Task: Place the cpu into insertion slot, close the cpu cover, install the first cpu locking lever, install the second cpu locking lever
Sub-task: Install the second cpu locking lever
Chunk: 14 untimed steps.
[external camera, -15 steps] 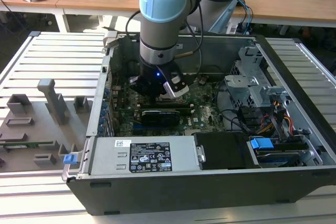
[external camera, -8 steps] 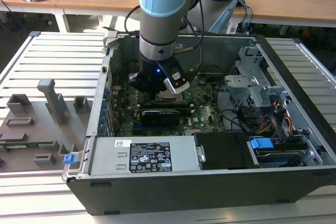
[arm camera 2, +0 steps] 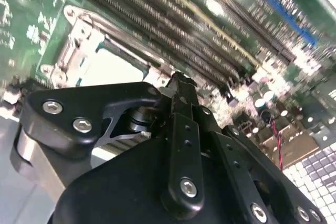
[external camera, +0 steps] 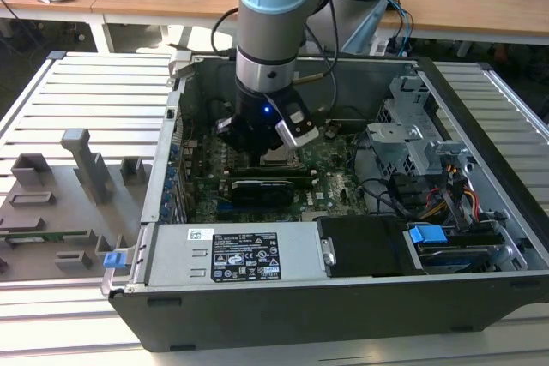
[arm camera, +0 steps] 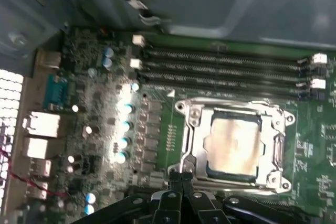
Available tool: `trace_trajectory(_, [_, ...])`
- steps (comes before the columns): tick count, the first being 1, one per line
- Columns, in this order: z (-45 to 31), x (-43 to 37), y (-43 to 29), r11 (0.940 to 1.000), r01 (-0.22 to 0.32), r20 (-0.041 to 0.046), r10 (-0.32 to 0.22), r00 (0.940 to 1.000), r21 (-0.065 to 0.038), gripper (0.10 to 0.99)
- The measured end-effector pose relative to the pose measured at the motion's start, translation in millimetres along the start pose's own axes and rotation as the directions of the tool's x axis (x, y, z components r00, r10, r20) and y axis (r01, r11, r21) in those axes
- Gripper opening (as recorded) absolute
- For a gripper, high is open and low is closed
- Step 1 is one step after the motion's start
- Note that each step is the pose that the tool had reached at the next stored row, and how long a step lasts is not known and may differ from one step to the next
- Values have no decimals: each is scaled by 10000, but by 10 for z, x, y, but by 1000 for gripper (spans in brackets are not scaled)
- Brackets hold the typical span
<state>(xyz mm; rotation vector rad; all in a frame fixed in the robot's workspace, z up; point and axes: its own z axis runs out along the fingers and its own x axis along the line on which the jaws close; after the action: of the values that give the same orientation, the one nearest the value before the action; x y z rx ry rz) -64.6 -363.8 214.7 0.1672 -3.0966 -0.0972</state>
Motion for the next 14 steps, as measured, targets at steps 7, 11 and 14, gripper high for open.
trace_trajectory(7, [6, -315, 73, 9994, -19, -149, 24, 9999, 341, 106])
trace_trajectory(11, [12, -468, 197, 9987, -27, -199, 37, 9998, 505, 106])
trace_trajectory(14, [-7, -490, 339, 9984, -26, -206, 38, 9998, 557, 106])
